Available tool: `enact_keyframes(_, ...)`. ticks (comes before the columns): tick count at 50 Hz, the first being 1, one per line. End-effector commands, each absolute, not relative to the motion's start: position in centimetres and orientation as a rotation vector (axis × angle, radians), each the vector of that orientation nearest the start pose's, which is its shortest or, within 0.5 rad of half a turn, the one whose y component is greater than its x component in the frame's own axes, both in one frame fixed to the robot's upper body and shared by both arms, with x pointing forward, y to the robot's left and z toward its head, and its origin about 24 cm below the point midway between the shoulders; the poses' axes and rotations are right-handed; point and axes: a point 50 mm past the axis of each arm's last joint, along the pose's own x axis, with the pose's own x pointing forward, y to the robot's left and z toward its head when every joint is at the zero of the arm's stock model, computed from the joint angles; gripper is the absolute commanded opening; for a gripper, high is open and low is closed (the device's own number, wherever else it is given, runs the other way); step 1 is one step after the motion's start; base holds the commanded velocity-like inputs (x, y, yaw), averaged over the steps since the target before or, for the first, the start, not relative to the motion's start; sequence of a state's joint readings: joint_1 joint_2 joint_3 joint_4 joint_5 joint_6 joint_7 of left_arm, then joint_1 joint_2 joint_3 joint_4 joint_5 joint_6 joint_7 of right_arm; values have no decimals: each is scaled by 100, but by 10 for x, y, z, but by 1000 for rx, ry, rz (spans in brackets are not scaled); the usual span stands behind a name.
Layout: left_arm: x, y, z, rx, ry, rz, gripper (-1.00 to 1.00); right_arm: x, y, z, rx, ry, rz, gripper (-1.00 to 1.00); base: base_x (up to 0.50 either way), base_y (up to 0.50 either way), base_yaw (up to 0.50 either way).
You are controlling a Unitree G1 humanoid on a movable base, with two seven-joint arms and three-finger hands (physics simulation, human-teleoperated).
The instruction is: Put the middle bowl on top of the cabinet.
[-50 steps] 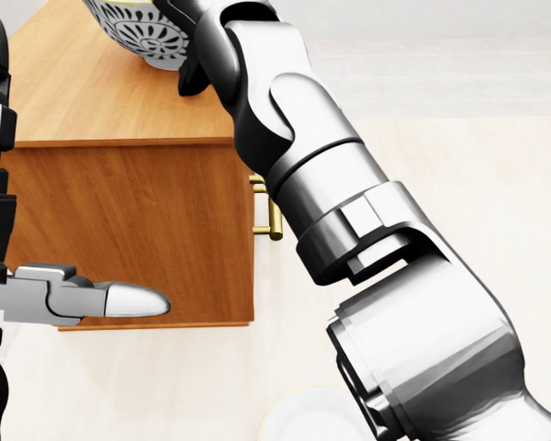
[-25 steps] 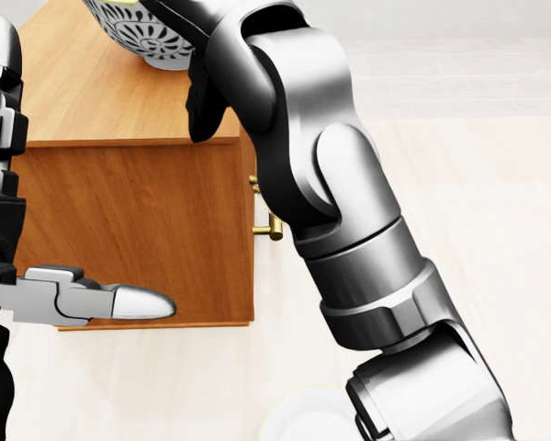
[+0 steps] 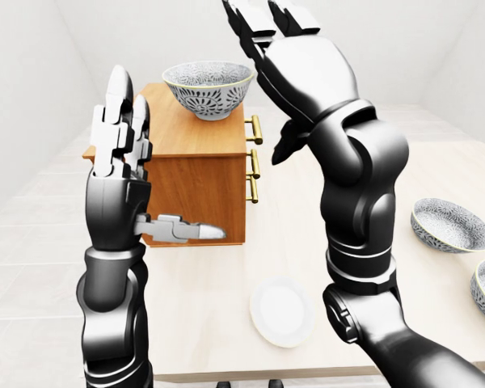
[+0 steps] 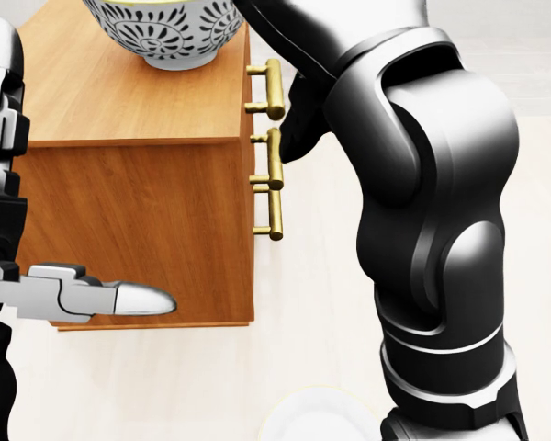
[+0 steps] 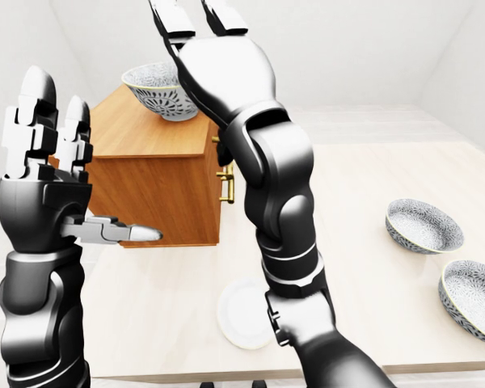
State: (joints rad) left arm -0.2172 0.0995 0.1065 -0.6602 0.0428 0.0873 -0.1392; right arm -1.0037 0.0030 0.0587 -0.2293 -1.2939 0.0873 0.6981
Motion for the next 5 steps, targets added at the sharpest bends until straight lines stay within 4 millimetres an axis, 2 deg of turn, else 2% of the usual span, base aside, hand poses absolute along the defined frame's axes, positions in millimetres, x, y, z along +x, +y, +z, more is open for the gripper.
enact_keyframes(1, 227, 158, 228, 208, -775, -67, 100, 266, -91, 316, -1378, -670, -90, 100, 0, 0, 0)
enact_keyframes(5, 225, 160, 231, 204, -792, -54, 100, 261, -100, 304, -1386, -640, -101, 100, 0, 0, 0)
